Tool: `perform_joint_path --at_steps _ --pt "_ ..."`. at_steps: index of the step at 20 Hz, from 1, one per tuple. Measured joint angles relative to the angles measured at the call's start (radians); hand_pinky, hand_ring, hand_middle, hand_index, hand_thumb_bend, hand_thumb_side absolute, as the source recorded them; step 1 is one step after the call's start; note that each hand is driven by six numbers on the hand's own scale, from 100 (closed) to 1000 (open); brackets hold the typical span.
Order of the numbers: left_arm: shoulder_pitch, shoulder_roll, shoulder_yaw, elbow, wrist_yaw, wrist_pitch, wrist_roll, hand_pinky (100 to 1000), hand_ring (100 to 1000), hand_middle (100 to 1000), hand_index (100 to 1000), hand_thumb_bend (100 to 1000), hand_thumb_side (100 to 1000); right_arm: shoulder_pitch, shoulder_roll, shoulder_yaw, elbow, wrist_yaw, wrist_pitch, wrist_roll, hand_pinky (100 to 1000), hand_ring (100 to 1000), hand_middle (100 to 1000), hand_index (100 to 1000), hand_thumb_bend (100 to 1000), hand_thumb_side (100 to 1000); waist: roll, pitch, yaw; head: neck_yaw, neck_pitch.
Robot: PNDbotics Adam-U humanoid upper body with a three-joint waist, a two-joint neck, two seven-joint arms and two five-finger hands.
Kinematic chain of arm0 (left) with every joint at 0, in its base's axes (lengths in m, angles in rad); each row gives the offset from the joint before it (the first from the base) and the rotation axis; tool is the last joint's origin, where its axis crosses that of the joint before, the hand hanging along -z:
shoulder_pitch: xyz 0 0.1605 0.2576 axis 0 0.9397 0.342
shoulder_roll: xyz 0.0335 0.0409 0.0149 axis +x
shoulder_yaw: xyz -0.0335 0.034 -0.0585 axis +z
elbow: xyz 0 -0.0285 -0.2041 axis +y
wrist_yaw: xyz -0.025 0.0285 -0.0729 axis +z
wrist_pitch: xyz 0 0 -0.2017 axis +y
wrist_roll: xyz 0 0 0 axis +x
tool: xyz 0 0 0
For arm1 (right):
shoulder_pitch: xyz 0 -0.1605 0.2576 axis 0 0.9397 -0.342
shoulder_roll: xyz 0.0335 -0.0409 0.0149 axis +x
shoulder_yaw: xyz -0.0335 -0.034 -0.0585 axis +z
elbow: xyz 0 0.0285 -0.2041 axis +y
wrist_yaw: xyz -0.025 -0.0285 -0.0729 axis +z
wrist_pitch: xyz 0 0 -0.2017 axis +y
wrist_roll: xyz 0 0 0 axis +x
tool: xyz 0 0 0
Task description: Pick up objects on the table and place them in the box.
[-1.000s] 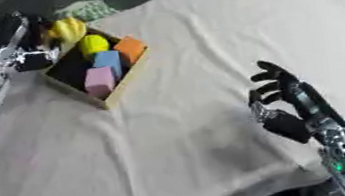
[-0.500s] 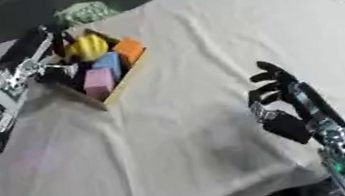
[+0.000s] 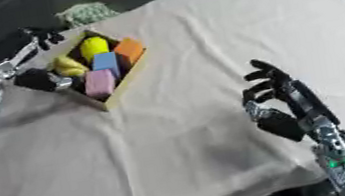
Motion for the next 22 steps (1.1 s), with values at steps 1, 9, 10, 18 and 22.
perform_joint_path --at_steps 1,9,10,18,22 --pt "0.008 0.014 0.002 -0.028 0.016 0.004 -0.003 736 737 749 863 661 508 0.0 0.0 0.0 0.001 0.002 0.0 0.0 657 731 787 984 100 368 0.002 -0.002 0.004 -0.002 0.0" --pt "0.118 0.114 0.039 -0.267 0.185 0.077 0.062 661 690 682 812 563 481 0.001 -0.003 -0.001 0.004 0.008 -0.001 -0.001 655 728 785 984 100 363 0.012 -0.01 0.035 -0.008 0.0" --pt "0.148 0.124 0.049 -0.305 0.221 0.088 0.083 647 685 673 803 543 467 0.001 -0.003 -0.001 0.004 0.009 -0.002 -0.003 654 727 784 984 100 365 0.013 -0.01 0.043 -0.008 0.0" --pt "0.468 0.138 0.15 -0.607 0.549 0.172 0.311 582 659 633 765 460 400 0.014 -0.01 -0.015 0.0 -0.004 -0.012 -0.043 637 700 762 971 100 404 0.01 -0.016 0.121 -0.004 0.0" --pt "0.593 0.072 0.193 -0.704 0.635 0.172 0.411 578 663 634 763 445 398 0.019 -0.01 -0.024 -0.01 -0.032 -0.016 -0.076 635 699 760 967 100 434 0.003 -0.016 0.151 0.003 0.0"
